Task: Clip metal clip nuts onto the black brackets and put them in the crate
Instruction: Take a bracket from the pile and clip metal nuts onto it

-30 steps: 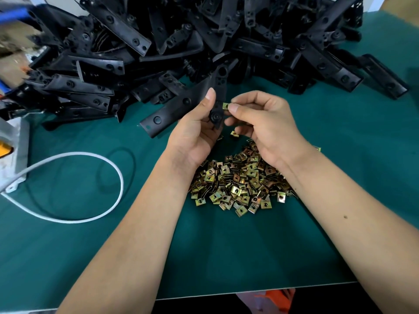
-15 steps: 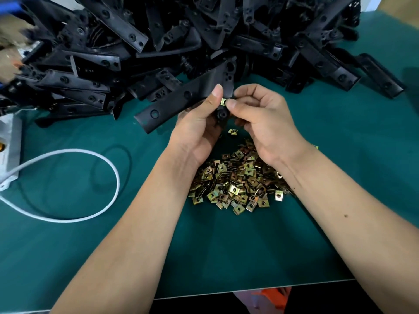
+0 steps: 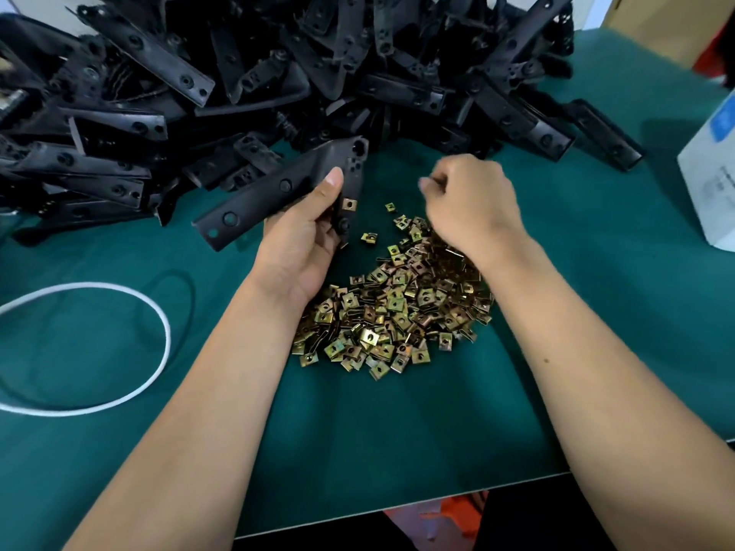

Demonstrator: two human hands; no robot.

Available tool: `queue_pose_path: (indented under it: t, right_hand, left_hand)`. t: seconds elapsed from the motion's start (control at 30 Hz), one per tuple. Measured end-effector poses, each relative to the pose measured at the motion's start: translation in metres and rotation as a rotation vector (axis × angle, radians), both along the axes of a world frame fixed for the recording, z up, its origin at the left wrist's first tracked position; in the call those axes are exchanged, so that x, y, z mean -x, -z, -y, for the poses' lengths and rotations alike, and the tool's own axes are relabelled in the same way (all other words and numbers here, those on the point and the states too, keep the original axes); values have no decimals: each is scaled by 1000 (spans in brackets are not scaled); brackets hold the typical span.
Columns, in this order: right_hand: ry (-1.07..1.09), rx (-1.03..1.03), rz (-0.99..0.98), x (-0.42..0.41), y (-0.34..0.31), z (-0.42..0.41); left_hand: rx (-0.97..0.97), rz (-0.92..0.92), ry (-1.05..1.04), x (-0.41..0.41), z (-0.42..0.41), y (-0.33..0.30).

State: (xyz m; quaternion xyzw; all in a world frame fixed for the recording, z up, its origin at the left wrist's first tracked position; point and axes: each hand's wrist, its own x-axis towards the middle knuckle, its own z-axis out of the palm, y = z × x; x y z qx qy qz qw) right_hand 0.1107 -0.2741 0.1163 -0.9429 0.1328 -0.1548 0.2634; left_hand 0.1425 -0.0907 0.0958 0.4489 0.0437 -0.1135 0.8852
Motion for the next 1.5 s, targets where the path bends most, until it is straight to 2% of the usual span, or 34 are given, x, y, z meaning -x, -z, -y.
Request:
queue_pose_path:
  t: [0.07, 0.17, 0.43, 0.63, 0.73, 0.9, 1.1, 1.27, 1.5]
  right_hand:
    - [79, 79, -124, 0, -2, 16]
    - [74, 95, -194, 0, -6, 22]
    - [-332, 101, -183, 1, -3, -14]
    - [-364, -119, -176, -2, 2, -8]
    - [-376, -139, -162, -4, 6, -7]
    - [-369, -270, -72, -5, 8, -6]
    - [-348, -292, 57, -4, 11, -9]
    - [-389, -418, 154, 0, 10, -14]
    - [-490, -777, 84, 0, 11, -20]
  left_hand:
    - [23, -6, 6, -1, -1, 1]
    - [-28, 16, 9, -2, 1, 2]
    - [-99, 53, 23, 0, 5, 2]
    - [-39, 8, 16, -1, 0, -1]
    - [-7, 10, 41, -2, -3, 1]
    - [178, -45, -1, -1, -9, -6]
    - [283, -103, -74, -2, -19, -11]
    - [262, -119, -82, -2, -20, -10]
    - [191, -78, -50, 0, -17, -9]
